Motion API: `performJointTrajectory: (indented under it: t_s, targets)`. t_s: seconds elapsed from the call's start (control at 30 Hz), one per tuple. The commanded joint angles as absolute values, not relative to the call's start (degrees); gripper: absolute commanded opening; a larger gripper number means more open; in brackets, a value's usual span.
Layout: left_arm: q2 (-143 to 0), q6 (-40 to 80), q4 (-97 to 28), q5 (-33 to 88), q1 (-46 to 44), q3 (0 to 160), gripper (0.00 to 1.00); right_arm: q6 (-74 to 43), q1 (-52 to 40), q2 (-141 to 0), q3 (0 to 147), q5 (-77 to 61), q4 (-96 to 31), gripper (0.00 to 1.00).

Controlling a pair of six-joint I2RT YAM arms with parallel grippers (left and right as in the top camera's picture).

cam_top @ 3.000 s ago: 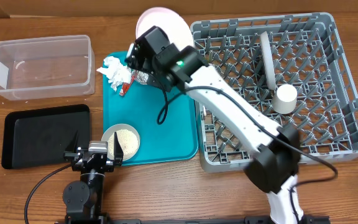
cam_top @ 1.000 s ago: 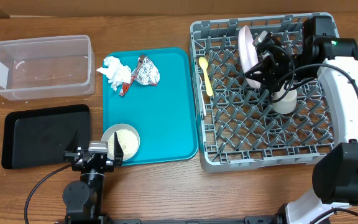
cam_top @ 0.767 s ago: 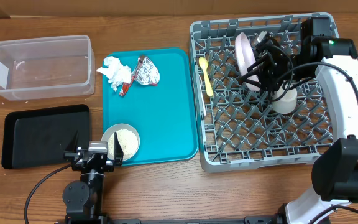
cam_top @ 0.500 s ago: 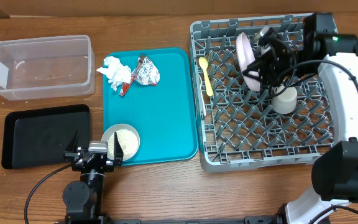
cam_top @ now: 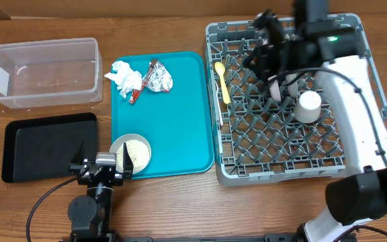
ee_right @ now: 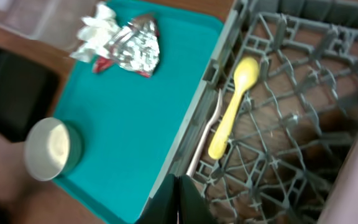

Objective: Sort waste into correct bins and load items into the dishwasher rack
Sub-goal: 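Stand the pink plate upright beside the white plate and release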

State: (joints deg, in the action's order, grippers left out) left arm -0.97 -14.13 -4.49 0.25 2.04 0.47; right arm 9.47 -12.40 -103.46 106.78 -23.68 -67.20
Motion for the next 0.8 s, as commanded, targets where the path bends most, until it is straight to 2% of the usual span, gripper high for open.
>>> performJointTrajectory:
  t_s: [0.0,0.37,0.63,0.77]
  targets:
    - [-0.73,-14.59,-4.47,0.47,2.61,0.34,1.0,0.12,-17.02,-102.67,107.96,-12.25,-66.35,0.05]
    - [-0.73,-14.59,-4.49,0.49,2.61,0.34,1.0,-3.07,-28.8,-100.77,107.98,-14.92,-67.02,0.04]
    - [-0.75,-14.59,-4.49,0.47,2.61,0.34,1.0,-11.46,-33.98,-90.37,107.98,-5.02,-67.4,0.04]
    - [-0.75,-14.59,-4.49,0.49,2.61,0.34,1.0,-16.93,-33.95,-81.23,107.98,5.37,-70.81,0.04]
